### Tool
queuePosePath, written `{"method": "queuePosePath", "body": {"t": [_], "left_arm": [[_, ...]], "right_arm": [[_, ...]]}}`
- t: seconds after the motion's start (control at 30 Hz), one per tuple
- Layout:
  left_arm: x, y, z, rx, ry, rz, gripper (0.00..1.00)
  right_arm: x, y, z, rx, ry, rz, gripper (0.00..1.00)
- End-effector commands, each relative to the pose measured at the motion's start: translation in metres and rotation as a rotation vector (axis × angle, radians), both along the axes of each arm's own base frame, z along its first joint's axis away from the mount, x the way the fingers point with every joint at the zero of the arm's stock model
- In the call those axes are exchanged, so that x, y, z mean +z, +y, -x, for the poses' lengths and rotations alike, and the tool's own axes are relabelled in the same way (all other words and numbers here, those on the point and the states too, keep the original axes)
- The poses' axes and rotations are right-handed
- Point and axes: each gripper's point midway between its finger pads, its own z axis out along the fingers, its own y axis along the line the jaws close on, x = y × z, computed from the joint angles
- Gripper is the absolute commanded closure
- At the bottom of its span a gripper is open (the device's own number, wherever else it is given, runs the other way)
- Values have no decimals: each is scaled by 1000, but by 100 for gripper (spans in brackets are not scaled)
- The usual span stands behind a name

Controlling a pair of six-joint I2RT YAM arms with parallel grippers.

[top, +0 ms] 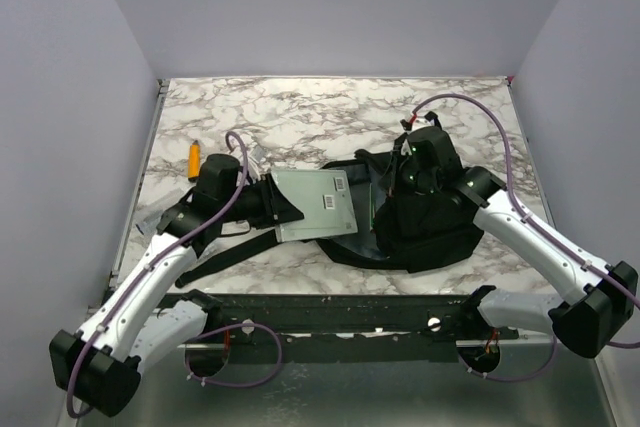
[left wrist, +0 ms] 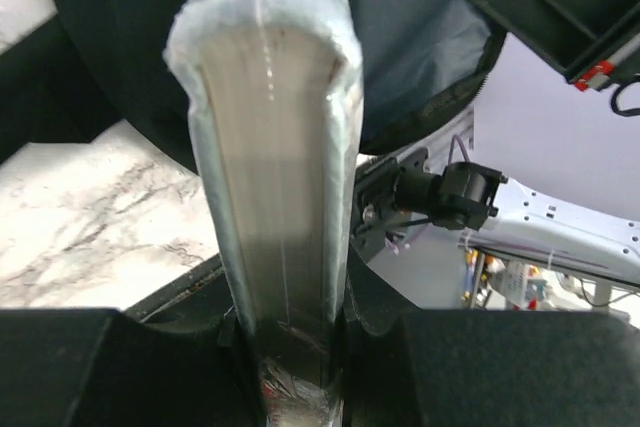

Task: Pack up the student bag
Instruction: Place the book in the student bag.

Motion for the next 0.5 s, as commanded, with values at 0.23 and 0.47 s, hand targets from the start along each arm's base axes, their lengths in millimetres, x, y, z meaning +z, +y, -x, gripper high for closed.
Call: {"method": "queuePosePath", "body": {"t": [0.23,0.47], "left_arm": [[35,-66,-25,-149,3,263,100],[30,-114,-32,-216,78,321,100]], "right_arm": [[61,3,-1,9,-132,-122,100],[69,2,-1,10,-156,-135,99]]}}
